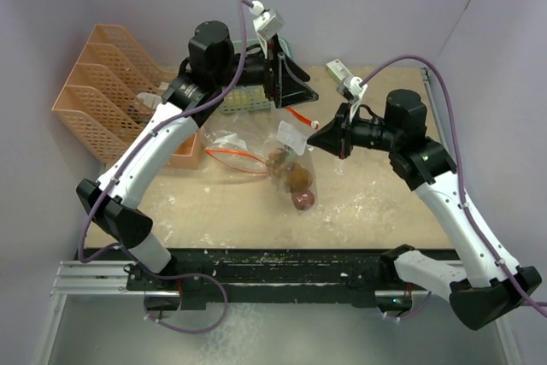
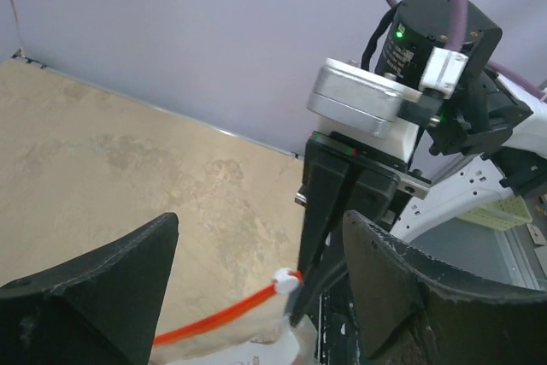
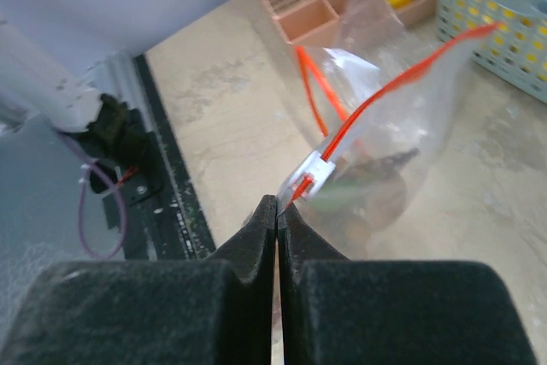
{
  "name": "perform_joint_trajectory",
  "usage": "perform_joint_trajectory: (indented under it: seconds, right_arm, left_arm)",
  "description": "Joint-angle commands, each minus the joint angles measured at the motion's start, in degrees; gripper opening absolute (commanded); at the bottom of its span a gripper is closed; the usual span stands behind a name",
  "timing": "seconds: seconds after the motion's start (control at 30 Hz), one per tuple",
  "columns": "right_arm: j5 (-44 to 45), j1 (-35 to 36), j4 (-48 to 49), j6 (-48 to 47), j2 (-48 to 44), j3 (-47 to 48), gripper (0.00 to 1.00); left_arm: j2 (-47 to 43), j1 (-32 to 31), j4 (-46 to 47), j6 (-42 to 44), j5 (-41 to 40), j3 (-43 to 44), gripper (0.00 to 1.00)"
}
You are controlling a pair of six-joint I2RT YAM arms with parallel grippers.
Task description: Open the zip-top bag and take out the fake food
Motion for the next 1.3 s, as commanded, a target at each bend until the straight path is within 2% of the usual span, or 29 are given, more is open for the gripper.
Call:
perform_joint_trajectory:
  seconds: [0.0, 0.17, 0.37, 0.77, 0.83, 0.93, 1.0, 1.1, 1.27]
  right_arm:
    - [16.55, -0.37, -8.65, -2.91, 3.43, 2.84, 0.00]
    - [35.38, -0.80, -14.15, -1.40, 8.52, 0.25, 0.00]
    - [42.66, -0.91, -13.83, 0.29, 11.14, -2.56, 0.00]
    - [32.72, -1.34, 3.18, 2.99, 4.74, -12.52, 0.00]
    - [30.61, -1.34, 4.84, 1.88, 3.37, -13.47, 0.00]
    - [28.10, -1.43, 4.97, 0.74, 2.71, -13.71, 0.00]
    - [26.95, -1.43, 4.93, 0.48, 2.57, -13.79, 0.00]
    - [24.81, -1.43, 5.00, 0.43, 1.87, -13.97, 0.00]
    - [21.93, -1.43, 6.07, -0.22, 0.40, -13.52, 0.00]
  left_arm:
    - [-0.32, 0.98, 4.98, 3.09, 2.74, -0.28, 0.81]
    - [0.34, 1.14, 4.58, 3.36, 2.17, -0.41, 0.80]
    - [0.75, 1.11, 3.80, 3.90, 1.39, -0.57, 0.79]
    - [1.45, 1.15, 3.68, 3.99, -0.55, -3.49, 0.78]
    - [2.24, 1.20, 3.18, 5.26, 0.73, -4.17, 0.83]
    - [4.54, 1.15, 2.10, 8.22, 4.11, -4.11, 0.97]
    - [5.70, 1.22, 2.86, 10.82, 6.03, -5.16, 0.99]
    - [7.16, 1.20, 5.03, 15.82, 8.60, -8.28, 0.99]
    - [10.42, 1.15, 3.70, 20.89, 13.65, -9.33, 0.92]
